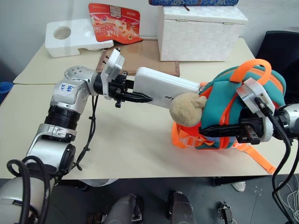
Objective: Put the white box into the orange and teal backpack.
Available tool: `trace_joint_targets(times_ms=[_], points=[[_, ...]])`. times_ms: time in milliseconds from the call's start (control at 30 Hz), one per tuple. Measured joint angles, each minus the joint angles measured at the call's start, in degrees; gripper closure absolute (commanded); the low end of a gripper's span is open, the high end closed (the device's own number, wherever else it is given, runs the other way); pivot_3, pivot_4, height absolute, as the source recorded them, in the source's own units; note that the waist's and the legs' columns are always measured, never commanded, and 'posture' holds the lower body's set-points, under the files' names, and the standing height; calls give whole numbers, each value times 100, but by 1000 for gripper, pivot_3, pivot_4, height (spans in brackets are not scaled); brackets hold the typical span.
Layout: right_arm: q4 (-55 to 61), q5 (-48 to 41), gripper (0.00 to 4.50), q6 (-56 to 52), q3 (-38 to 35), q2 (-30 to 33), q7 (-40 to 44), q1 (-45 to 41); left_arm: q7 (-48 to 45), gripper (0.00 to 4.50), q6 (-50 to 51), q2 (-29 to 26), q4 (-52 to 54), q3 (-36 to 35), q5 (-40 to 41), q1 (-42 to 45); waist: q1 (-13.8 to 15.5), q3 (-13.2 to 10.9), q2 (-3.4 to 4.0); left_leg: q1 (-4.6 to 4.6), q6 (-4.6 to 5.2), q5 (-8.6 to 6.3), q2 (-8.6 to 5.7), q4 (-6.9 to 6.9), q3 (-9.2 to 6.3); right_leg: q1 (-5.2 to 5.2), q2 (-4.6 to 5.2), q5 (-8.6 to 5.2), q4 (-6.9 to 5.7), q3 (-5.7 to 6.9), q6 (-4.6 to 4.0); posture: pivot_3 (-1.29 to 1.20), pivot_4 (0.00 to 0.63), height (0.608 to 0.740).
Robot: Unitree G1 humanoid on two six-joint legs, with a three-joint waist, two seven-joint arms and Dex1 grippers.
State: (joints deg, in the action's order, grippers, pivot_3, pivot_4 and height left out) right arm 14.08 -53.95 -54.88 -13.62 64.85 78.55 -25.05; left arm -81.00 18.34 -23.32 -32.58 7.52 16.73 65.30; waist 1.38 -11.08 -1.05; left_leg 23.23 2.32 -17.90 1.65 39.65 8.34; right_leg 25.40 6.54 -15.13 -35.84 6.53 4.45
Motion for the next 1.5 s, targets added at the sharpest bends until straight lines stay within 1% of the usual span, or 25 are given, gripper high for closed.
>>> trace_joint_targets(times_ms=[300, 433, 533, 600, 733, 900, 1000, 1133, 1267, 1400, 1500], points=[[127, 2, 4446, 103, 151, -55, -81, -18, 41, 3059, -1137, 569, -820, 373, -691, 454, 16, 0, 0, 5, 11, -11, -1, 22, -1, -1, 3, 1, -5, 1, 1, 0, 150, 740], [139, 0, 4446, 108, 144, -68, -188, -3, 244, 3059, -1192, 933, -1135, 309, -777, 521, 26, 0, 0, 12, 23, -18, -2, 35, -2, -1, 8, 4, -4, 1, 8, 0, 150, 740], [167, 6, 4446, 148, 134, -104, -250, 76, 314, 3059, -1210, 1019, -1139, 269, -822, 524, 11, 0, 0, 12, 27, -22, -3, 36, 1, -1, 8, 6, -2, -2, 11, 0, 150, 740], [177, 12, 4446, 211, 131, -104, -267, 103, 294, 3059, -1173, 991, -1139, 236, -818, 540, 6, 0, 0, 11, 27, -22, -2, 36, 1, -1, 7, 6, -3, -1, 11, 0, 150, 740], [371, 9, 4446, 253, -13, -15, -211, 370, 6, 3059, -925, 564, -1138, 125, -740, 717, -1, 0, 0, 11, 24, -23, 0, 35, 1, 0, 3, 6, -3, -1, 10, 0, 150, 740], [356, 8, 4446, 251, -483, 499, 237, 790, -478, 3059, -576, -255, -1179, -136, -598, 948, -57, 0, 1, 10, 22, -25, 4, 32, 6, 3, -2, 5, -3, -4, 9, 0, 150, 740], [216, 11, 4446, 291, -689, 744, 493, 797, -497, 3059, -534, -507, -1245, -195, -593, 1012, -55, 0, 1, 10, 23, -26, 2, 36, 6, 2, 0, 5, -3, -6, 10, 0, 150, 740], [105, 66, 4446, 372, -701, 814, 675, 797, -497, 3059, -647, -492, -1233, -136, -606, 928, 12, 0, 0, 13, 29, -29, -2, 42, 6, 2, 5, 6, -4, -6, 10, 0, 150, 740], [137, 130, 4446, 449, -684, 814, 684, 801, -494, 3059, -876, -280, -1236, -12, -656, 815, 6, 0, 0, 16, 30, -29, -2, 43, 7, 3, 4, 7, -4, -7, 12, 0, 150, 740], [160, 190, 4446, 512, -633, 813, 678, 807, -495, 3059, -940, -143, -1274, 12, -664, 879, -2, 0, 0, 15, 29, -29, -1, 43, 7, 3, 3, 7, -5, -7, 12, 0, 150, 740], [162, 291, 4446, 629, -492, 812, 678, 828, -497, 3059, -994, -25, -1392, 29, -700, 1090, 16, 0, 0, 17, 30, -30, -3, 46, 7, 3, 4, 7, -4, -5, 12, 0, 150, 740]])
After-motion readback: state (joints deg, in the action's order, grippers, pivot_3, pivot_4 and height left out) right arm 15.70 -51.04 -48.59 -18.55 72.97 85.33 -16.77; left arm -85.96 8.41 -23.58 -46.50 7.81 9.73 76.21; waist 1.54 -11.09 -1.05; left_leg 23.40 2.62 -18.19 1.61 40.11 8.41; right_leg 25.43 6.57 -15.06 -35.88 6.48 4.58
